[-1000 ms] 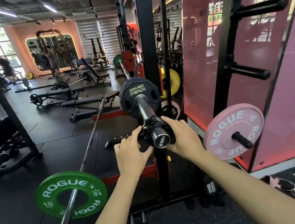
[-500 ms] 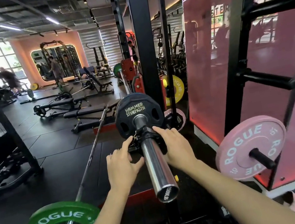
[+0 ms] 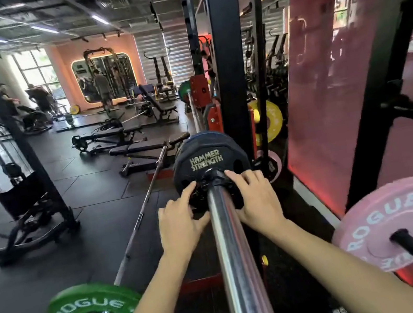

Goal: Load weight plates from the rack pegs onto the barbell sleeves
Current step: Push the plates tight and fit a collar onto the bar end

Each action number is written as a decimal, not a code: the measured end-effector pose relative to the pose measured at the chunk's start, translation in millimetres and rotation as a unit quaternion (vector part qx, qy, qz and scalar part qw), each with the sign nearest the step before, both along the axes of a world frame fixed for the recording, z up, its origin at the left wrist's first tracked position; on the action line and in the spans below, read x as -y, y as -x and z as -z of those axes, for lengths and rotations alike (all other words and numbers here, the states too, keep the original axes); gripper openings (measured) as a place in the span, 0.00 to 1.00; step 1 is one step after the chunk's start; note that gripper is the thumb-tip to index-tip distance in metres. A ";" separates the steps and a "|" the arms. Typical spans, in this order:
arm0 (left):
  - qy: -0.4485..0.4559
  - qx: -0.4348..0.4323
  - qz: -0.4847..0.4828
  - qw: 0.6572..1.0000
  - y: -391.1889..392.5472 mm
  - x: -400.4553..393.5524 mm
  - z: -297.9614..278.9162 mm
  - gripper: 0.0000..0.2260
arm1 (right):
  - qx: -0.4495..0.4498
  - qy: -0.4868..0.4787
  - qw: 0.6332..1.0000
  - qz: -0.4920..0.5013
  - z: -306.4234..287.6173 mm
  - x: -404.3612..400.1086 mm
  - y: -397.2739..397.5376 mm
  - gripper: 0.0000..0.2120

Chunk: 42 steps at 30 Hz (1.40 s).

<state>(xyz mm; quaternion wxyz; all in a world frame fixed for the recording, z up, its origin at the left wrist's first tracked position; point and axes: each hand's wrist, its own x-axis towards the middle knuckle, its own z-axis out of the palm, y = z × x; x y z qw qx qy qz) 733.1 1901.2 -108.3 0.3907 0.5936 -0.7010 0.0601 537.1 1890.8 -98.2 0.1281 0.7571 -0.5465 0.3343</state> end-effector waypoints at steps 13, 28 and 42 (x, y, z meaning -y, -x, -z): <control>0.000 0.006 0.011 1.000 -0.4 11.5 1.5 0.34 | 0.018 -0.031 0.999 0.035 -4.4 -0.1 -7.8 0.36; 0.002 -0.097 0.087 0.991 20.3 6.2 10.6 0.29 | -0.016 -0.042 0.999 -0.002 -10.4 -6.2 -1.4 0.34; 0.018 -0.107 0.081 0.991 30.6 16.1 -6.7 0.35 | -0.083 0.010 0.995 -0.060 -27.7 4.0 2.5 0.38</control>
